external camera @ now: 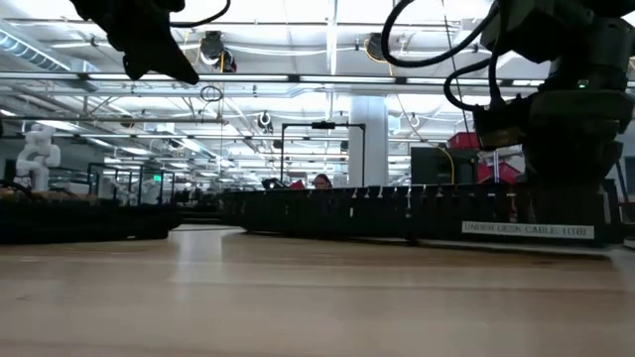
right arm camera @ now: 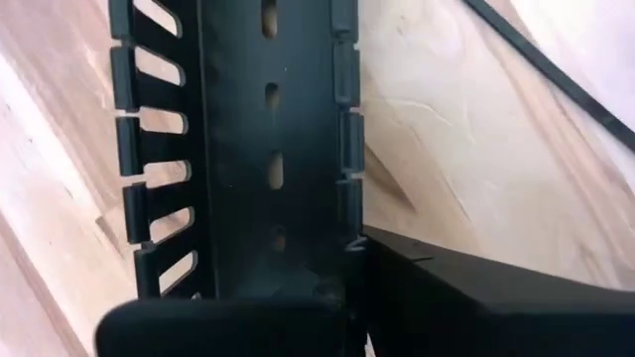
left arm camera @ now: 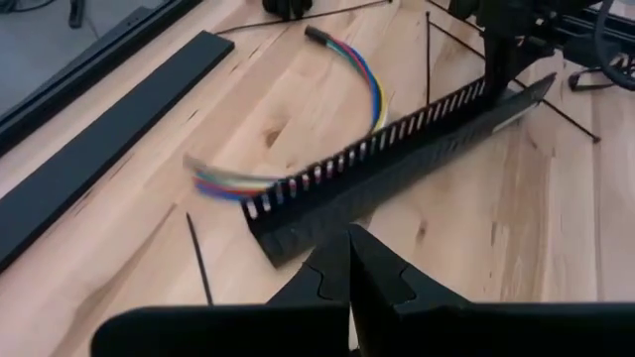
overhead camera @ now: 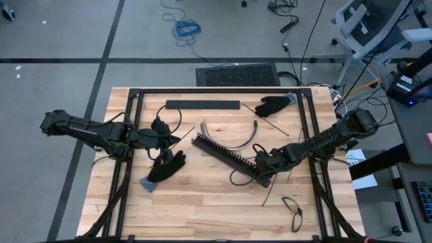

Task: Ziptie cables
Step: Prepare the zip tie

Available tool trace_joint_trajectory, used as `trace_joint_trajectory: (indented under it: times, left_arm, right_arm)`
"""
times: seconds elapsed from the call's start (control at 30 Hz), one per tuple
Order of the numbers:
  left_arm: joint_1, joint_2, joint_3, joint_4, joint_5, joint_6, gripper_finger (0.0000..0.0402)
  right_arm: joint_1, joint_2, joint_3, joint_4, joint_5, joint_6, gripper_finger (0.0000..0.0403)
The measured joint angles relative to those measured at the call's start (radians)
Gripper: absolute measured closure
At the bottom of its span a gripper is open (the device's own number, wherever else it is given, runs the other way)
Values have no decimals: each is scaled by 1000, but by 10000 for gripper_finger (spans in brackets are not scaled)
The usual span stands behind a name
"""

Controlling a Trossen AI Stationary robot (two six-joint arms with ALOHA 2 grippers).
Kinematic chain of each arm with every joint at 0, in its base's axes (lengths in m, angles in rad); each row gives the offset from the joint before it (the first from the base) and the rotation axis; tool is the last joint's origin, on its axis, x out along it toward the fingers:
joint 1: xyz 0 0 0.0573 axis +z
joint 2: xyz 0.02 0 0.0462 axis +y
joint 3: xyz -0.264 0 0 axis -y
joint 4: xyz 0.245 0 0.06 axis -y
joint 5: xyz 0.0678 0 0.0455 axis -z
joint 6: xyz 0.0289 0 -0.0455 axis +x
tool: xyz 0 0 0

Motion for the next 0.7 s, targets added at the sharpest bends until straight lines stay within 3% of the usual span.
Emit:
trace_joint_trajectory:
  times: [0.23, 0.47, 0.7]
  left_arm:
    - [0, -46, 31, 109, -10, 64, 402]
    - [0, -119, 136, 125, -126, 192, 402]
    - [0, -156, 191, 181, -189, 276, 402]
  right_arm:
    - [7, -40, 0, 33, -33, 1, 400]
    - [7, -148, 0, 36, -45, -19, 401]
    - [-86, -175, 51, -30, -30, -158, 402]
